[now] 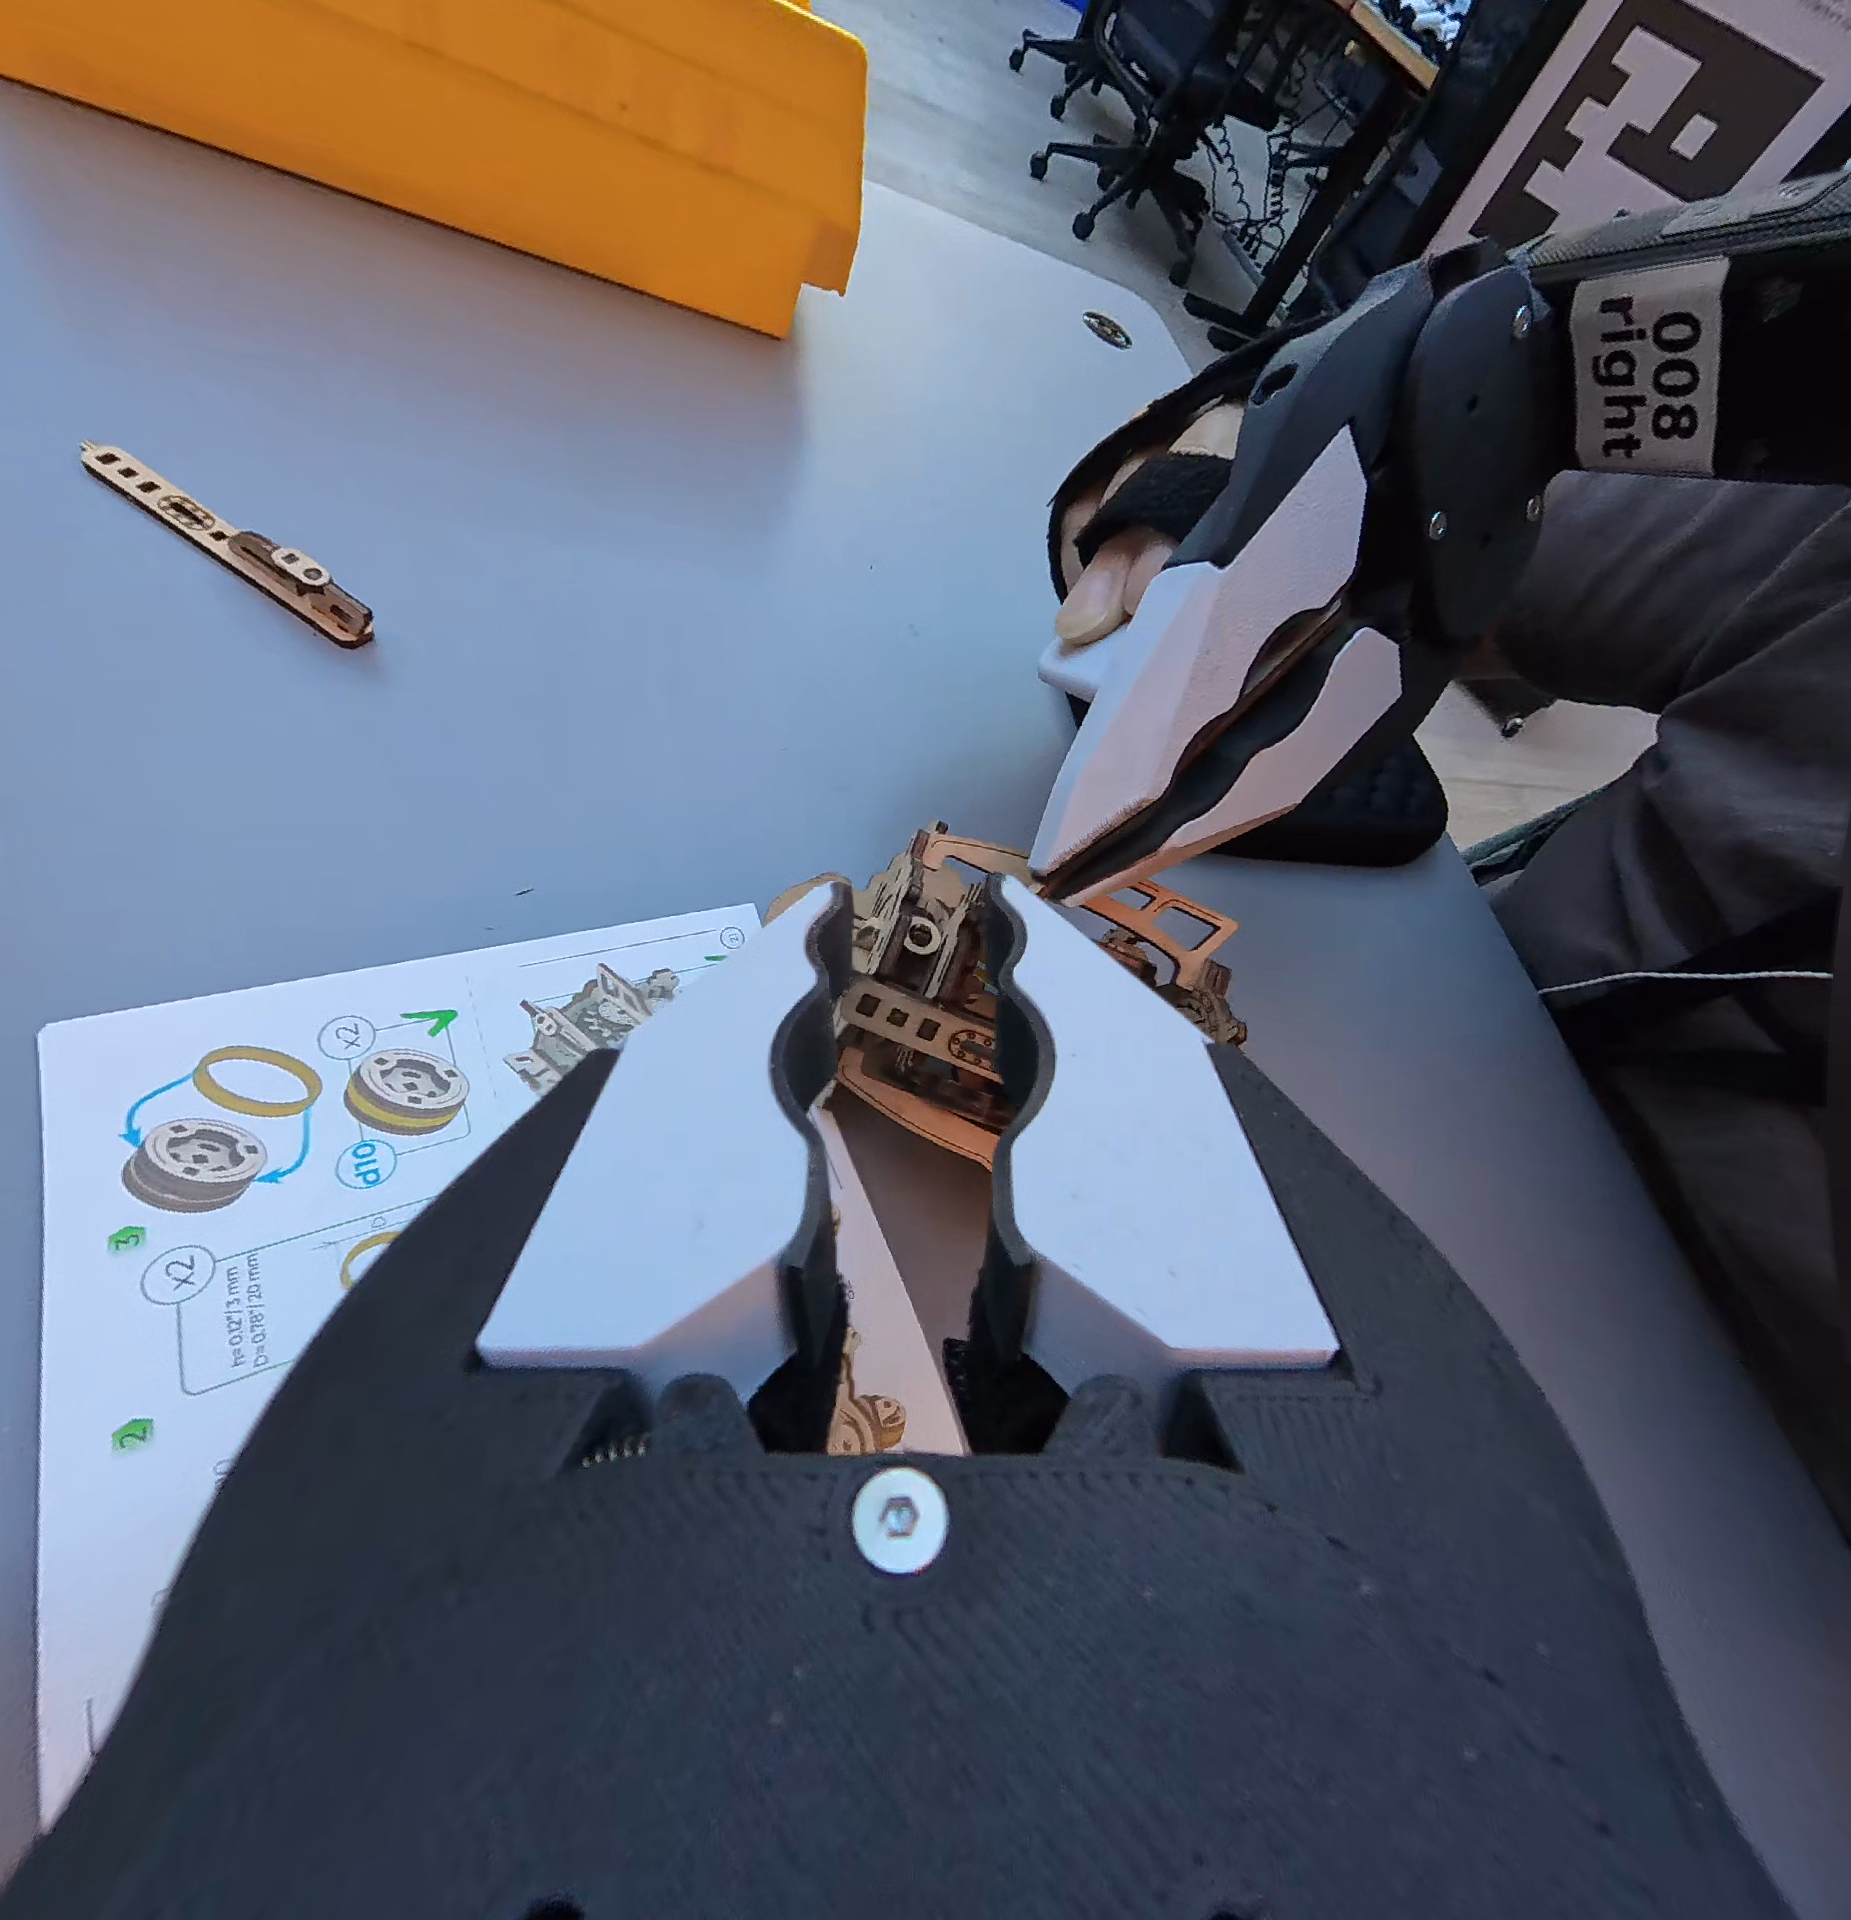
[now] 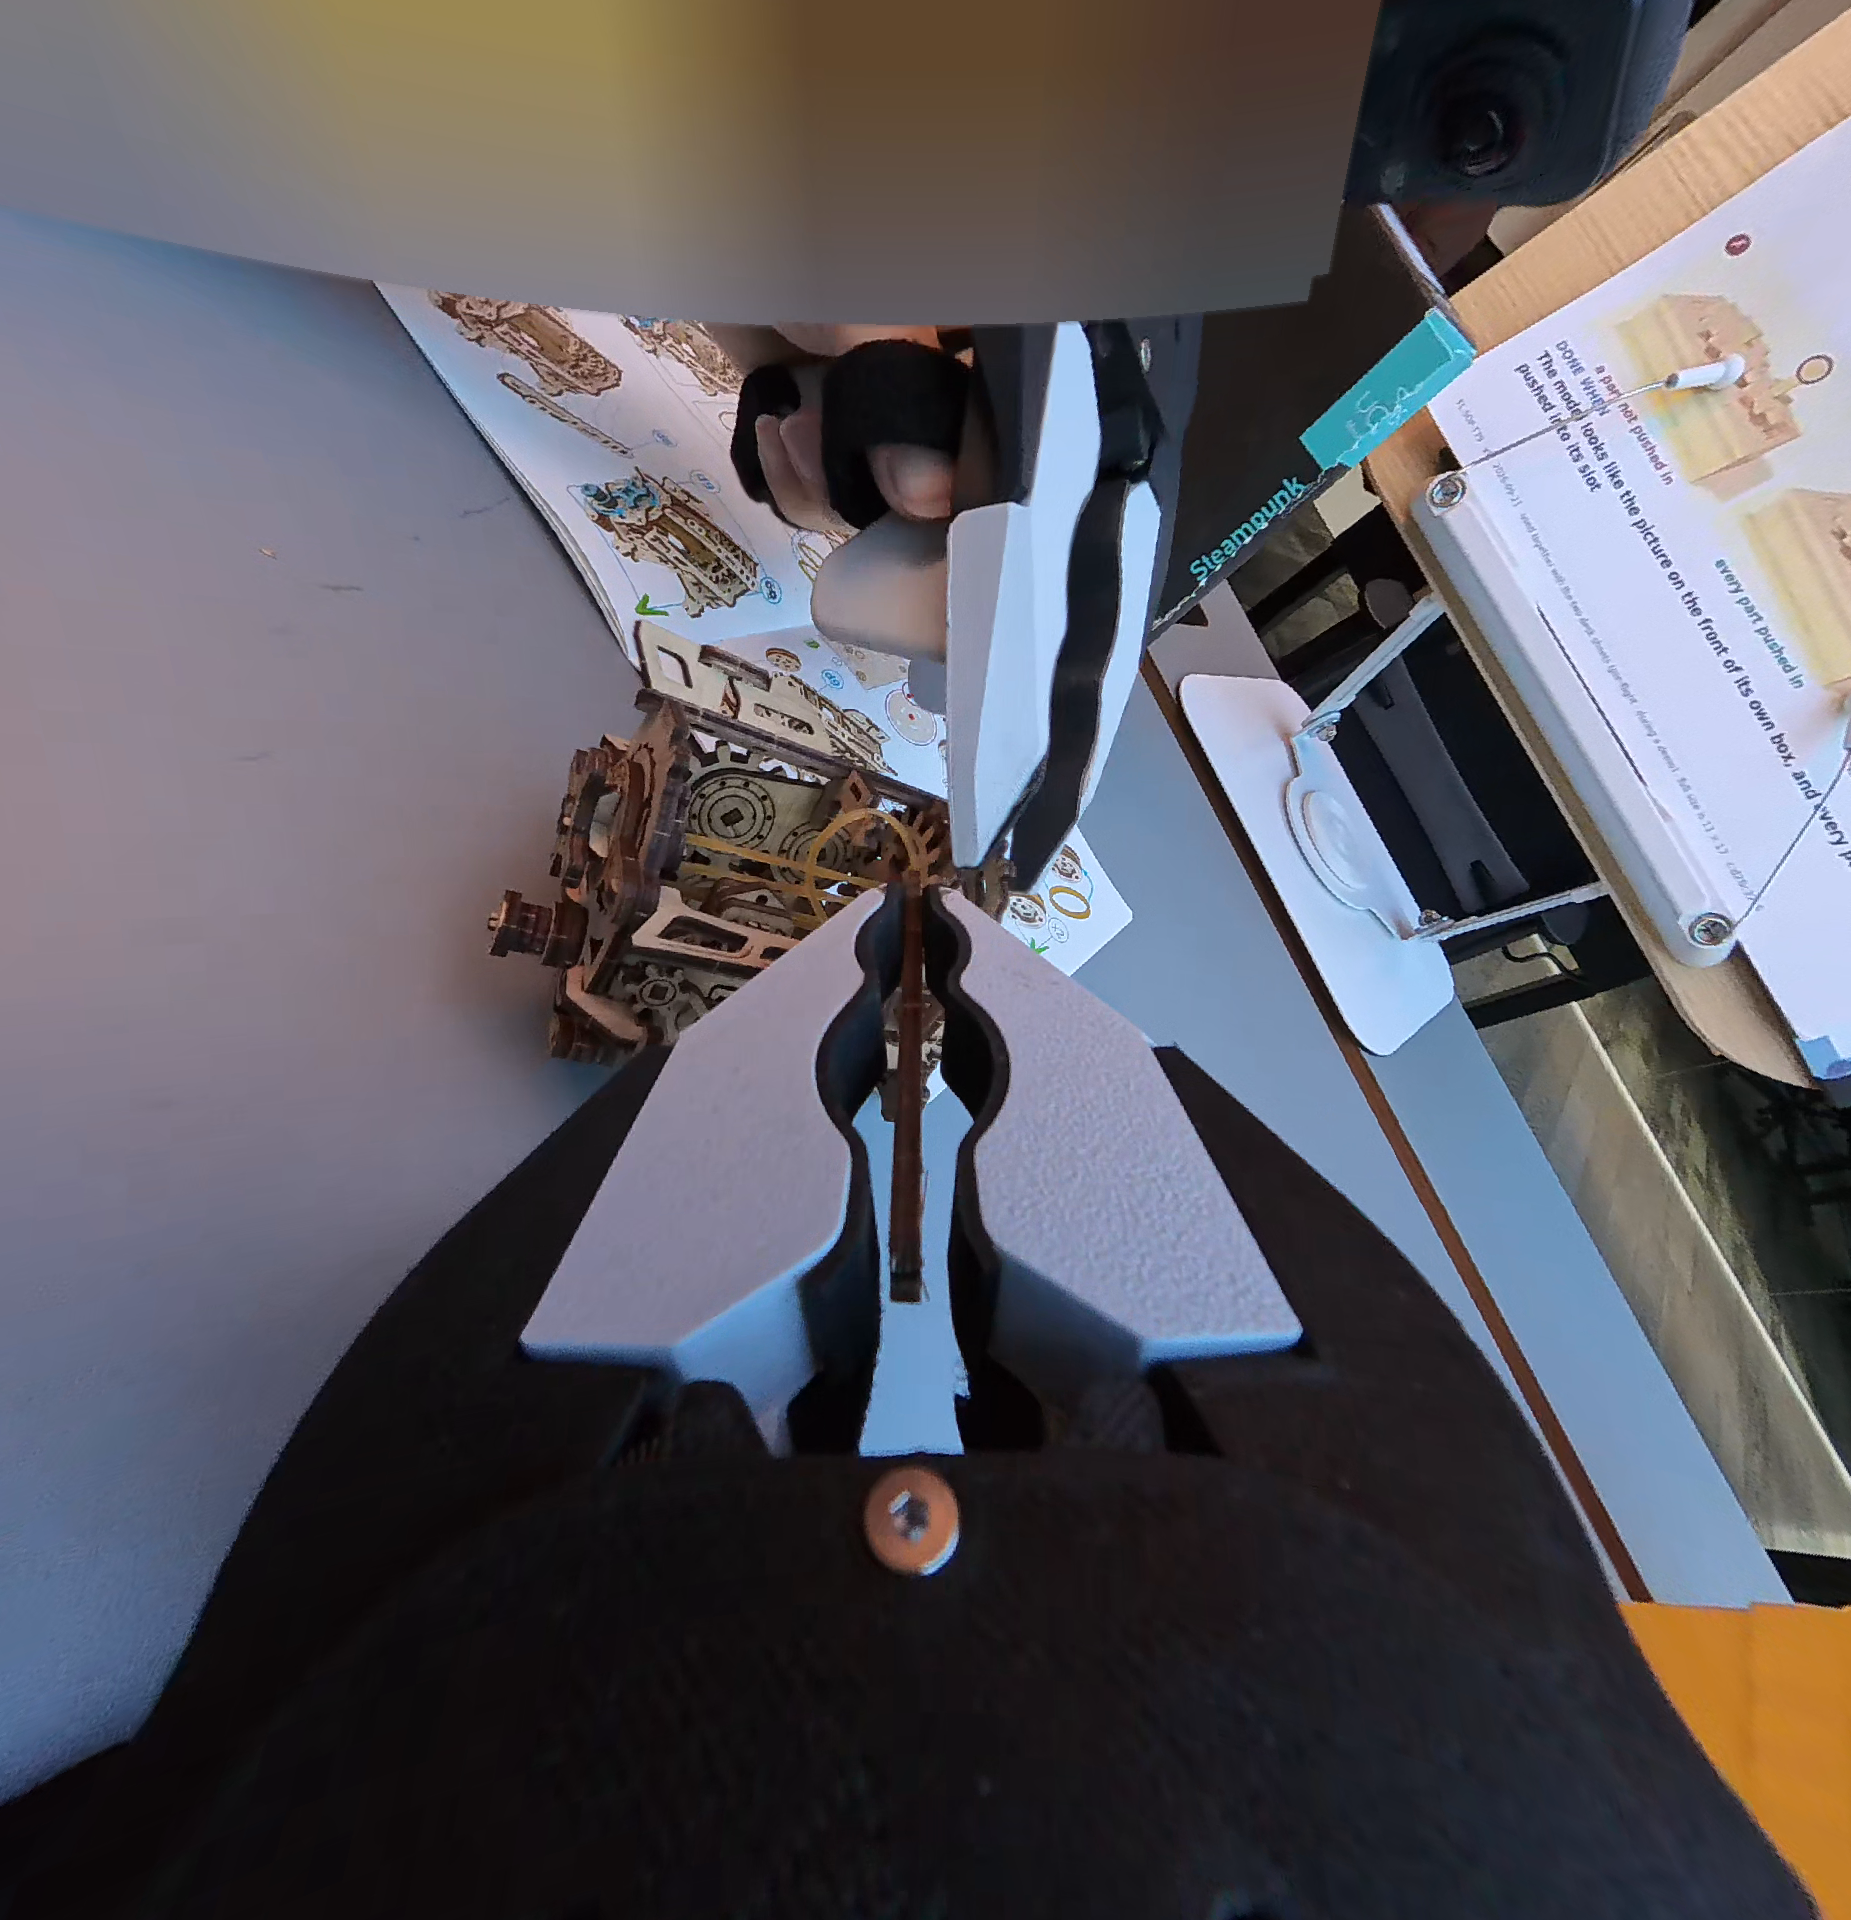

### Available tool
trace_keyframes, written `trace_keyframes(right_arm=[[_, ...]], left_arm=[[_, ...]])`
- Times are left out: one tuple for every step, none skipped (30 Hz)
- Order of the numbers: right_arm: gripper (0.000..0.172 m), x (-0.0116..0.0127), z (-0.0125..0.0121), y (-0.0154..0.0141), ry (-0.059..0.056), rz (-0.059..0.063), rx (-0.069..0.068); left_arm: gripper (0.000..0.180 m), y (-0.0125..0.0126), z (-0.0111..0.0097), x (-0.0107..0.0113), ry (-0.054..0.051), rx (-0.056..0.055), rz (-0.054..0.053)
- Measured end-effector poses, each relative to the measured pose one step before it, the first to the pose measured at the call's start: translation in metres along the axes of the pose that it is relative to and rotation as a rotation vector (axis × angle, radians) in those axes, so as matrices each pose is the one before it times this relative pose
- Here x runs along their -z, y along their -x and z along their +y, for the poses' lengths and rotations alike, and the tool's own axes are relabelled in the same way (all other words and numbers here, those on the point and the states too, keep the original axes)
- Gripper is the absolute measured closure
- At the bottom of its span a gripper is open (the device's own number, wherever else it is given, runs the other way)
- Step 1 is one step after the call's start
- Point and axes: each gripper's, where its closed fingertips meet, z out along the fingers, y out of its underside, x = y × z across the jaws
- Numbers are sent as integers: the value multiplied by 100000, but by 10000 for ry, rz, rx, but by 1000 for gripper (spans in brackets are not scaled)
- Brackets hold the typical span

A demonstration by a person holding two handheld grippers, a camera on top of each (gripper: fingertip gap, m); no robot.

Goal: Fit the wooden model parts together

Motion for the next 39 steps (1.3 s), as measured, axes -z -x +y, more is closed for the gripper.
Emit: trace_keyframes(right_arm=[[171, -17, 6, -3, 17, 27, 49], [171, -16, 25, -23, 34, 28, 50], [171, -2, -5, -3, 10, 20, 35], [171, 2, -31, -7, -3, 24, 9], [171, -3, 5, -42, 15, 37, 22], [171, -41, 66, -13, 49, 24, 22], [171, -31, -12, 7, 1, 27, 44], [171, -15, 12, 9, 27, 38, 84], [171, -35, 53, 65, 72, 14, 105], [171, -16, 31, 41, 52, 35, 112], [171, -25, 39, 20, 53, 30, 85], [171, -16, 17, -2, 35, 12, 32], [171, -16, 13, -2, 25, -22, -40], [171, 3, -27, -9, -14, -26, -70], [171, -26, 14, 7, 7, -27, -35], [171, -22, 5, 5, 27, -29, -6], [171, -23, 33, 19, 72, -50, -29], [171, -46, 34, 22, 74, -57, -67], [171, -6, -13, 12, 39, -54, -72], [171, -32, 11, 30, 19, -27, -9], [171, -32, 5, 29, 6, -19, -13], [171, 5, 11, 11, 19, -26, -19], [171, -40, 22, 4, 24, -12, -45], [171, -10, -5, 19, 0, -15, -26], [171, -1, -19, -3, -28, 24, 39], [171, 27, -34, -11, -41, 35, 36], [171, 50, -79, 29, -76, 9, 25], [171, 90, -129, 72, -91, -39, 15], [171, 108, -109, 41, -71, -19, 11], [171, 139, 15, -52, 10, 28, 29], [171, 143, 169, -40, 106, 10, 48], [171, 139, 231, -4, 123, -6, 23], [171, 163, 158, -54, 66, 34, -21], [171, 136, 95, -7, 43, -15, -91], [171, 37, 153, 26, 119, -90, -145], [171, -5, 66, -3, 107, -86, -140], [171, 18, -50, -83, 50, -30, -111], [172, -2, -34, -32, 79, -49, -106], [171, 18, -93, -31, 27, -25, -89]], left_arm=[[160, -65, 86, -90, 33, 55, 75], [162, -89, 98, -96, 13, 70, 105], [163, -72, 86, -118, 4, 86, 108], [162, -41, 27, -102, -34, 91, 86], [163, -6, -25, -48, -51, 82, 64], [162, 16, 17, -22, -10, 43, 35], [162, 32, -4, 25, -12, 18, 8], [163, 4, 1, 6, -15, 13, 6], [163, 6, -2, -3, -23, 12, 8], [163, 0, -6, -5, -26, 14, 11], [163, 3, -10, -8, -18, 21, 21], [163, 0, -2, 2, -10, 28, 27], [163, 2, 3, -6, -4, 27, 21], [163, 4, 5, 11, -2, 6, 8], [163, -8, -2, 2, -3, -12, -5], [163, 6, 7, 6, 3, -15, -14], [163, 12, -5, -3, 9, -13, -19], [163, 5, 1, 6, 9, -10, -17], [163, -3, 5, 0, 6, -12, -7], [163, -1, -5, -14, -2, -6, -1], [163, -19, -11, -16, -11, -4, 3], [163, -5, -20, -32, -10, -4, -3], [163, 1, -6, -14, -2, -4, -3], [163, -14, -5, 0, 1, -5, 3], [163, -1, 8, 10, 2, -6, 2], [163, 7, 24, 18, 2, 6, 7], [163, 5, 28, 34, 0, 24, 19], [163, -12, 11, 31, -10, 34, 33], [163, -1, 8, 13, -12, 24, 20], [163, -2, 8, 1, -4, 5, 1], [163, 3, -4, -8, 7, -19, -16], [163, -6, -1, 4, 14, -33, -23], [163, 13, 4, -4, 13, -24, -20], [163, -2, -5, 3, 5, -9, -12], [163, 3, -15, -19, -3, 8, -3], [164, 4, -11, -33, -7, 18, 6], [163, -11, -14, -13, -6, 9, 5], [163, -2, -4, -5, 0, -9, -9], [163, -8, 13, 7, 10, -16, -19]])
